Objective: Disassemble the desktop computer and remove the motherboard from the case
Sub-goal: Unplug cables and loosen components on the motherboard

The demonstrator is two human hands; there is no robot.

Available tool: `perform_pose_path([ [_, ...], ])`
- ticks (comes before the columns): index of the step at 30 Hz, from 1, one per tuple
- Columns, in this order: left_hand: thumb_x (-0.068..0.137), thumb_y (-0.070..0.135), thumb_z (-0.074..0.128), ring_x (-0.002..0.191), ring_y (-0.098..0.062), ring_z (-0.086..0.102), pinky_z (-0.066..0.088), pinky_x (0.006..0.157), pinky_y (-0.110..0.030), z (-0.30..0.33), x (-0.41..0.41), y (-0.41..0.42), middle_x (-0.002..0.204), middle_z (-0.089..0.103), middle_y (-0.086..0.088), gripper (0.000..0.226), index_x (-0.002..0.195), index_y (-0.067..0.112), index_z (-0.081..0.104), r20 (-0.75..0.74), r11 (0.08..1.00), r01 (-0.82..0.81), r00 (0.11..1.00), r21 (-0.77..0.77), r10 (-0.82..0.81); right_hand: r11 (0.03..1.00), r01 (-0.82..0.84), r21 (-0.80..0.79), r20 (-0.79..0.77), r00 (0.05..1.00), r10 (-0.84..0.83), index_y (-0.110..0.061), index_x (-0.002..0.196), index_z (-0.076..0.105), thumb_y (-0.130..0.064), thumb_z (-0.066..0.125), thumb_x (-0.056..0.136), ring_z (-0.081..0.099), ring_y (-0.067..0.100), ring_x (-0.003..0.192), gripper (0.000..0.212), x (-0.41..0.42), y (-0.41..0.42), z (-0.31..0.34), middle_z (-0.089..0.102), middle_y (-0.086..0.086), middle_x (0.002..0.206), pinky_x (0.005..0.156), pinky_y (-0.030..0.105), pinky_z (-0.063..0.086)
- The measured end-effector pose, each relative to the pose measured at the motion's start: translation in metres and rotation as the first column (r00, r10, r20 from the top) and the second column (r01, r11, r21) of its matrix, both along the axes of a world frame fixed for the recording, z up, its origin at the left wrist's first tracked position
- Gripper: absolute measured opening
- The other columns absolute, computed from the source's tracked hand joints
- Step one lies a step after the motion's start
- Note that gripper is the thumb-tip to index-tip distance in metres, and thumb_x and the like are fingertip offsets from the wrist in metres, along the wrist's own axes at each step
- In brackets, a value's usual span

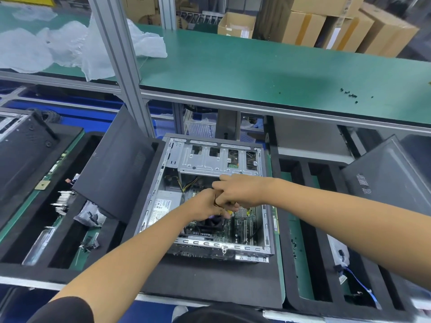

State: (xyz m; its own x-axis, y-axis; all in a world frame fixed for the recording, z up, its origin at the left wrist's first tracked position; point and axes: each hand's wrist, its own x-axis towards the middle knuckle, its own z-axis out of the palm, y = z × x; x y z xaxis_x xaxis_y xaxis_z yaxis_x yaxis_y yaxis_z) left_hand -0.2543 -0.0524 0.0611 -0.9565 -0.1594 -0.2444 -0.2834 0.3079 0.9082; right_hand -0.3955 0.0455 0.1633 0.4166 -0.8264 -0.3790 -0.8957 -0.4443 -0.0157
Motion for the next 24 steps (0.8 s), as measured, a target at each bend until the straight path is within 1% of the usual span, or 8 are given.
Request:
perform_pose_path([
  [4, 0.073, 0.024, 0.09, 0.057, -0.007, 0.053, 0.045, 0.061, -0.029, -0.003, 0.004, 0.003, 0.065, 0.065, 0.005, 0.024, 0.086, 0.012, 0.073, -0.055, 0.993, -0.092, 0.995, -0.074, 0.088, 0.996, 0.075, 0.049, 0.01, 0.997, -0.076, -0.023, 0.121, 0.05, -0.018, 0.076, 0.085, 0.038, 0.014, 0.091, 0.045, 0.001, -0.003, -0.003, 0.042, -0.007, 0.103, 0.063, 0.036, 0.046],
  [7, 0.071, 0.026, 0.091, 0.066, -0.018, 0.064, 0.052, 0.065, -0.038, 0.002, 0.005, 0.002, 0.077, 0.072, 0.002, 0.032, 0.096, 0.012, 0.075, -0.068, 0.991, -0.104, 0.993, -0.08, 0.098, 0.996, 0.077, 0.053, 0.021, 0.997, -0.078, -0.021, 0.121, 0.054, -0.021, 0.072, 0.088, 0.044, 0.015, 0.087, 0.038, -0.001, -0.008, 0.001, 0.039, -0.008, 0.097, 0.062, 0.033, 0.041],
  [12, 0.071, 0.034, 0.09, 0.08, 0.007, 0.063, 0.043, 0.07, -0.011, 0.016, 0.004, -0.022, 0.083, 0.07, 0.025, 0.029, 0.084, 0.042, 0.065, -0.084, 0.969, -0.186, 0.981, -0.164, 0.175, 0.982, 0.185, -0.039, 0.11, 0.977, -0.18, -0.026, 0.117, 0.052, -0.019, 0.067, 0.086, 0.047, 0.013, 0.089, 0.035, -0.006, -0.024, 0.015, 0.048, -0.005, 0.103, 0.064, 0.039, 0.05],
  [14, 0.074, 0.033, 0.088, 0.083, 0.009, 0.064, 0.045, 0.073, -0.012, 0.019, 0.007, -0.037, 0.086, 0.071, 0.026, 0.029, 0.086, 0.044, 0.064, -0.07, 0.958, -0.196, 0.98, -0.211, 0.185, 0.934, 0.355, -0.038, 0.315, 0.891, -0.326, -0.032, 0.119, 0.043, -0.02, 0.07, 0.084, 0.056, 0.016, 0.088, 0.046, -0.008, -0.028, 0.015, 0.05, -0.007, 0.108, 0.065, 0.035, 0.05],
  [17, 0.074, 0.032, 0.089, 0.081, 0.004, 0.067, 0.053, 0.078, -0.023, 0.017, 0.019, -0.062, 0.084, 0.072, 0.019, 0.029, 0.09, 0.037, 0.065, -0.073, 0.919, -0.264, 0.964, -0.293, 0.254, 0.811, 0.584, 0.026, 0.548, 0.671, -0.5, -0.035, 0.112, 0.03, -0.031, 0.069, 0.083, 0.058, 0.017, 0.086, 0.049, -0.002, -0.029, 0.004, 0.048, -0.012, 0.104, 0.061, 0.027, 0.04],
  [19, 0.07, 0.044, 0.089, 0.074, 0.002, 0.065, 0.053, 0.069, -0.025, 0.016, 0.028, -0.073, 0.077, 0.07, 0.017, 0.032, 0.086, 0.039, 0.062, -0.064, 0.859, -0.291, 0.954, -0.421, 0.291, 0.781, 0.623, 0.041, 0.516, 0.656, -0.551, -0.026, 0.107, 0.031, -0.029, 0.071, 0.084, 0.056, 0.019, 0.078, 0.046, 0.004, -0.029, -0.015, 0.047, -0.01, 0.095, 0.056, 0.029, 0.034],
  [21, 0.067, 0.05, 0.088, 0.068, 0.006, 0.061, 0.044, 0.06, -0.019, 0.016, 0.036, -0.079, 0.07, 0.064, 0.022, 0.036, 0.08, 0.048, 0.055, -0.089, 0.801, -0.304, 0.949, -0.515, 0.303, 0.771, 0.634, 0.059, 0.432, 0.68, -0.592, -0.019, 0.108, 0.034, -0.03, 0.074, 0.083, 0.055, 0.025, 0.076, 0.048, 0.012, -0.027, -0.036, 0.05, 0.001, 0.092, 0.058, 0.037, 0.04],
  [24, 0.066, 0.047, 0.09, 0.071, 0.008, 0.064, 0.044, 0.063, -0.011, 0.007, 0.043, -0.078, 0.071, 0.067, 0.022, 0.033, 0.077, 0.044, 0.059, -0.132, 0.832, -0.339, 0.94, -0.44, 0.314, 0.756, 0.644, 0.117, 0.326, 0.694, -0.641, -0.012, 0.124, 0.039, -0.04, 0.077, 0.08, 0.057, 0.029, 0.09, 0.065, 0.025, -0.022, -0.07, 0.053, 0.008, 0.107, 0.077, 0.044, 0.05],
])
